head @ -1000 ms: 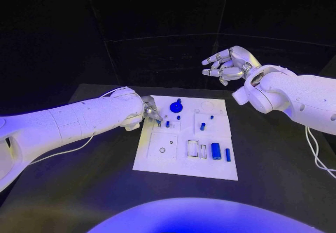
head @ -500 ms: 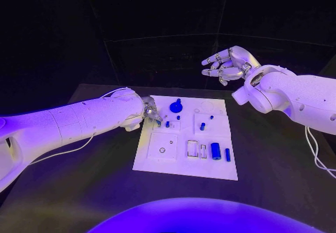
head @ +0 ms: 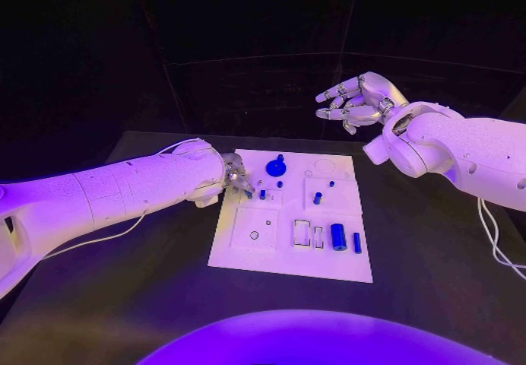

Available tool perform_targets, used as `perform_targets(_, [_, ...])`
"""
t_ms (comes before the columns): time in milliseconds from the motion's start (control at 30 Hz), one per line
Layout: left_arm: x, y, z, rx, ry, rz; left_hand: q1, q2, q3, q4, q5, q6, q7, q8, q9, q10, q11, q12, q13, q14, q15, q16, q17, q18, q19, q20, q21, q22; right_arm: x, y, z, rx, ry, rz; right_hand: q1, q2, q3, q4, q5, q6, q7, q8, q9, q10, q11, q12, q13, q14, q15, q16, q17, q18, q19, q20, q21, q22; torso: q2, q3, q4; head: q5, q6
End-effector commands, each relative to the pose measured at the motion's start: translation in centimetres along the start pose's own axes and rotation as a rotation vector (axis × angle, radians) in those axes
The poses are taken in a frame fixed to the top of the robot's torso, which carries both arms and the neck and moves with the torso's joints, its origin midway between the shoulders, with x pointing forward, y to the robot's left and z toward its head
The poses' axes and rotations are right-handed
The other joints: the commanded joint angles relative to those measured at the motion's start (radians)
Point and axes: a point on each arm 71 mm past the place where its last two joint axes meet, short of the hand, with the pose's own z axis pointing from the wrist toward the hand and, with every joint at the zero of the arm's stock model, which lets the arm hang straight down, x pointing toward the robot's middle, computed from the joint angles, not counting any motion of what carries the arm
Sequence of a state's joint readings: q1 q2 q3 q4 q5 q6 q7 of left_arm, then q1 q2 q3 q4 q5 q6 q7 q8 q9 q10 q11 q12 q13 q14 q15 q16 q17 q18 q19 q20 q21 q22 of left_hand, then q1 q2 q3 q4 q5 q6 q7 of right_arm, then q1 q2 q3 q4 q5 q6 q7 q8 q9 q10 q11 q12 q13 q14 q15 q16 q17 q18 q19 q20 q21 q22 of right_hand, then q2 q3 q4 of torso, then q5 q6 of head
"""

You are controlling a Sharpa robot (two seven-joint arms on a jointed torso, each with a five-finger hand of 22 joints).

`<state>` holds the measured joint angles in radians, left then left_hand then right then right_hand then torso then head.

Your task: Assemble the parts on the task board

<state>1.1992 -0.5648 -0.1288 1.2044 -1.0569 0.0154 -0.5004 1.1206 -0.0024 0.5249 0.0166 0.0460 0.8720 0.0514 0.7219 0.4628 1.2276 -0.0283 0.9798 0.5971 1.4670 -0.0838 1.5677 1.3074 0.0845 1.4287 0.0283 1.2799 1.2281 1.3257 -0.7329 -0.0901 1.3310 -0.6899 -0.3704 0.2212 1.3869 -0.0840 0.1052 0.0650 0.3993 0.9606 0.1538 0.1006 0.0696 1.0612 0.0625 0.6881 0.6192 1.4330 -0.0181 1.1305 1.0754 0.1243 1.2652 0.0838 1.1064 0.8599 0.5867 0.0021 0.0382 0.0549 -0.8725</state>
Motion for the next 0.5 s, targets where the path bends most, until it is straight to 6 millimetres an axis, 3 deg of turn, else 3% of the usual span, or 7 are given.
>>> perform_targets(33, [0.45,0.38,0.00,-0.024,0.027,0.013,0.000,0.008,0.078,-0.075,0.003,0.002,-0.008,0.005,0.002,0.006,-0.001,0.003,-0.001,0.103,-0.003,0.001,0.259,-0.003,0.004,-0.004,0.001,0.001,0.00,0.18,0.07,-0.009,0.005,0.000,-0.003,-0.007,0.006,0.001,0.006,-0.002,-0.003,0.002,-0.001,0.007,-0.003,0.000,-0.002,0.004,-0.001,-0.005,0.001,0.012,0.009,0.001,-0.006,-0.001,0.000,0.0003,0.0001,0.000,0.000])
perform_targets(500, [0.50,0.71,-0.06,-0.031,0.035,0.016,-0.001,0.006,0.081,-0.076,0.003,0.001,-0.008,0.006,0.003,0.005,-0.001,0.002,-0.003,0.103,-0.003,0.001,0.259,-0.004,0.005,-0.005,0.001,0.002,-0.03,0.15,0.05,-0.009,0.005,0.000,-0.005,-0.009,0.009,0.003,0.008,-0.001,-0.003,0.002,-0.001,0.007,-0.003,0.001,-0.004,0.005,-0.001,-0.004,0.003,0.012,0.010,0.001,-0.008,-0.002,0.000,0.0006,-0.0007,0.000,0.000])
